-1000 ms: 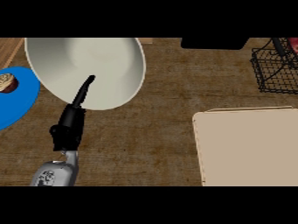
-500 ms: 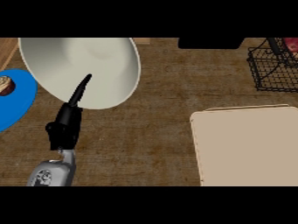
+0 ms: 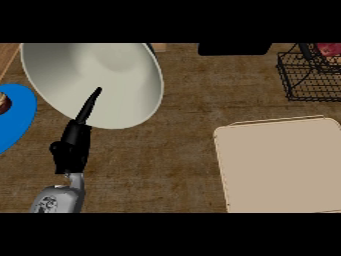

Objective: Pick the pear from the tray and place it in the tiered basket

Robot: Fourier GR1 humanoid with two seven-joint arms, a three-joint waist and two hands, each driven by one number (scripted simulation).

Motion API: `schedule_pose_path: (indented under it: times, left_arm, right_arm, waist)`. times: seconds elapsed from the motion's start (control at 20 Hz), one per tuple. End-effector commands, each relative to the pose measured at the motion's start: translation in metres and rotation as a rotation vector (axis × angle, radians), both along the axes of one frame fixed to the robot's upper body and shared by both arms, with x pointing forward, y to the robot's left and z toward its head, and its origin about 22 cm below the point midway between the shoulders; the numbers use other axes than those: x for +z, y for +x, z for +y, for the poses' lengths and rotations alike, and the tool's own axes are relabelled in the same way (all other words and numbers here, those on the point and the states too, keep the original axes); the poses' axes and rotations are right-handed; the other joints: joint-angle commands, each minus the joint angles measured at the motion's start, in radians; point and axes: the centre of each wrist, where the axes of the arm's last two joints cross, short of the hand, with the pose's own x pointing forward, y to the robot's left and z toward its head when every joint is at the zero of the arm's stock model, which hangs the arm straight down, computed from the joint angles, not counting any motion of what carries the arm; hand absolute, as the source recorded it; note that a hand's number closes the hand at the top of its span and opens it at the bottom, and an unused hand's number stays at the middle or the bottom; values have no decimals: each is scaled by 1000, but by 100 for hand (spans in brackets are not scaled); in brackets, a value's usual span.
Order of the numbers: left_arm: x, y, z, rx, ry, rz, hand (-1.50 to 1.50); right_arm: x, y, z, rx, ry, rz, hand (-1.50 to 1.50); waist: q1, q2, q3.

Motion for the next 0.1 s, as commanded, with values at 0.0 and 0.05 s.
schedule_pose_path:
  times: [0.0, 0.05]
  left_arm:
    - [2, -1, 11, 24, -1, -10, 0]
    - [-5, -5, 14, 17, -5, 9, 0]
  right_arm:
    - [-8, -68, -32, 13, 20, -45, -150]
    - [-11, -82, -37, 14, 19, -48, -150]
  waist:
    - [-10, -1, 2]
    - [-10, -1, 2]
